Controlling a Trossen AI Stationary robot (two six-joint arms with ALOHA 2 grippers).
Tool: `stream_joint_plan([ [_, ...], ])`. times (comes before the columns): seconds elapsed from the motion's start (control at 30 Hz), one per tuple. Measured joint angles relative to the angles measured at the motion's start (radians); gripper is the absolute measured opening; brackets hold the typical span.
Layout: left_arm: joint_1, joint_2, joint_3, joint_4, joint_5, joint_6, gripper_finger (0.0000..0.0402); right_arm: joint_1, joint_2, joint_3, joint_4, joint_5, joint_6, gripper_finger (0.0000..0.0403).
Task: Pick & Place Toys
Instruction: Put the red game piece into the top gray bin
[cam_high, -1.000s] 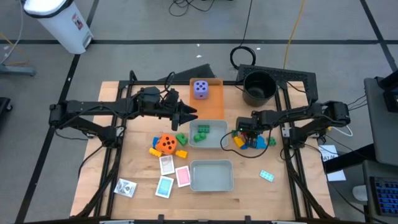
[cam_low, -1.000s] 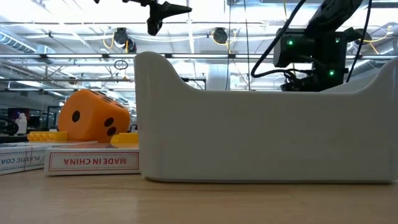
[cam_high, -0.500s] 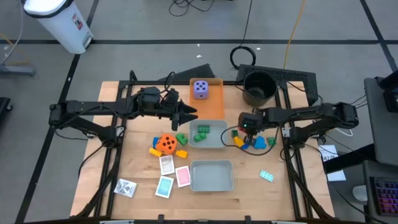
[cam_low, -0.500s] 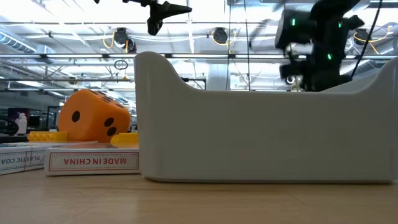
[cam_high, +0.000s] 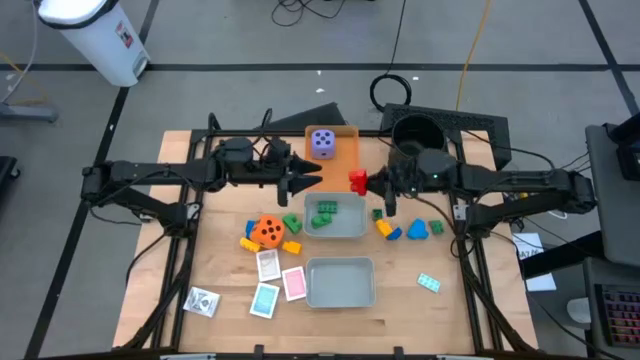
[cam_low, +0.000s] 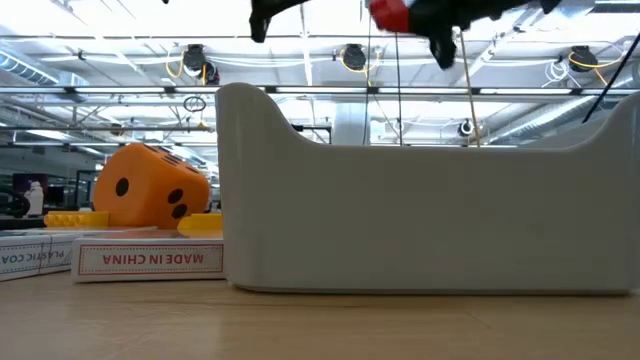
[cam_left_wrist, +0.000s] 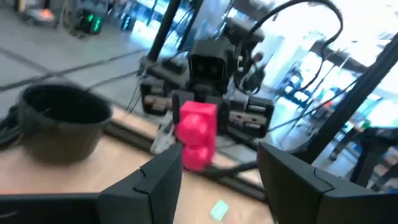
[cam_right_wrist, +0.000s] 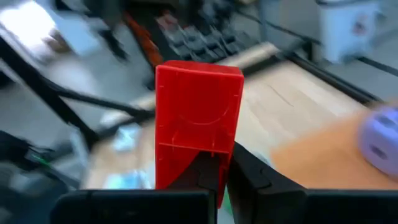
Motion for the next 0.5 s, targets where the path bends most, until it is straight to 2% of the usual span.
stream_joint_plan([
  [0.13,0.0,0.041,0.0,0.1,0.022,-0.028,0.0212,0.001,0.043,0.0,0.135,-0.046,0.037,0.0005],
  [0.37,-0.003,0.103,0.0,0.235,0.061,-0.092,0.0212,-0.002,0.114,0.0,0.28,-0.056,0.072,0.0005],
  [0.5,-0.008,0.121,0.0,0.247,0.068,-0.112,0.0212,-0.002,0.138,0.0,0.346,-0.096,0.079,0.0004],
])
